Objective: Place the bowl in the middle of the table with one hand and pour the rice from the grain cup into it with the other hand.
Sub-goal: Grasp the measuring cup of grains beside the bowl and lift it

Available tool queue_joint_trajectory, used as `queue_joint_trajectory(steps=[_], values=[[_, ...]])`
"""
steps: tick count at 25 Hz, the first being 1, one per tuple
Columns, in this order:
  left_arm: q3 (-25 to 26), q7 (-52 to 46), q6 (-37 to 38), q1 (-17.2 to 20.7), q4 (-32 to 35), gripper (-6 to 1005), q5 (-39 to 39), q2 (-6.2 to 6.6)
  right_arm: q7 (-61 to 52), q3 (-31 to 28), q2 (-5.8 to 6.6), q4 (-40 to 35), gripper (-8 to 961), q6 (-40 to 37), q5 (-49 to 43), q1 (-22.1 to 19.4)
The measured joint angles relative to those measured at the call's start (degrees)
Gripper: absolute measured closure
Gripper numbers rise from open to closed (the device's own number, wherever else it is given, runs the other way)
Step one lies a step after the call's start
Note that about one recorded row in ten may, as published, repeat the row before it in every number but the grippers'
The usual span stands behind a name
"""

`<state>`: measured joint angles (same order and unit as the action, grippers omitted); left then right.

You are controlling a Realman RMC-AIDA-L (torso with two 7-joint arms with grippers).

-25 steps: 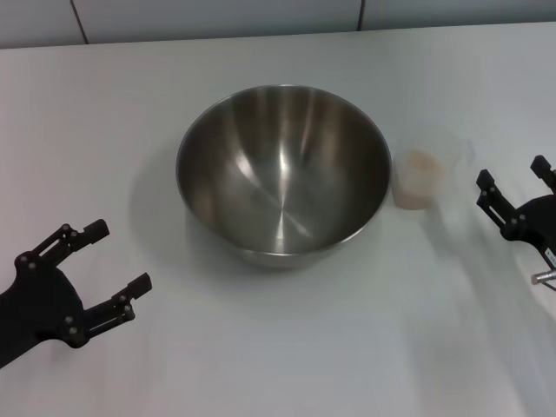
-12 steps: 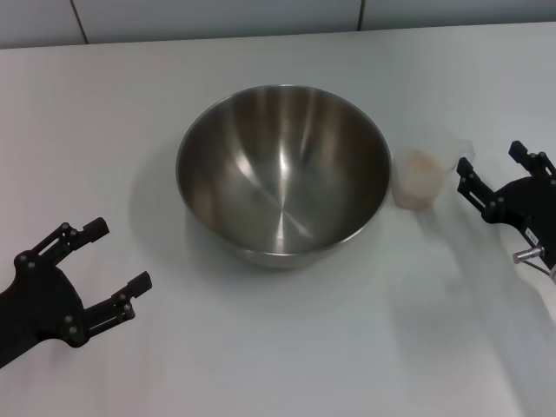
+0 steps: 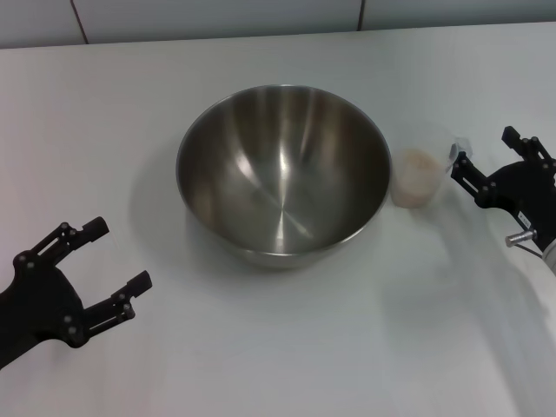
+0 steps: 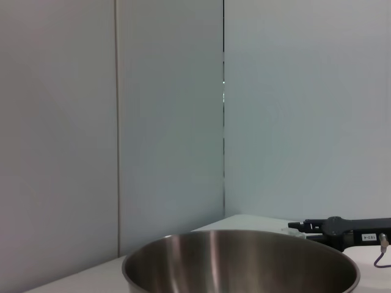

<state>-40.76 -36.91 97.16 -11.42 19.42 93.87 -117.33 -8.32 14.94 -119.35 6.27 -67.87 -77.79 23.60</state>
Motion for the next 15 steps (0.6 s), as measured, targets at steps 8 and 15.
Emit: queue_joint_trajectory(steps=[8,15], values=[[0.5,0.0,0.7,0.0,0.0,130,0.0,0.05,0.0,0.0,0.0,0.0,129,0.3,0.1,0.3],[0.5,0.0,0.7,0.0,0.0,130,0.0,0.09,-0.3,0.0,-0.03,0.0,128,0.3,0.1,0.3]])
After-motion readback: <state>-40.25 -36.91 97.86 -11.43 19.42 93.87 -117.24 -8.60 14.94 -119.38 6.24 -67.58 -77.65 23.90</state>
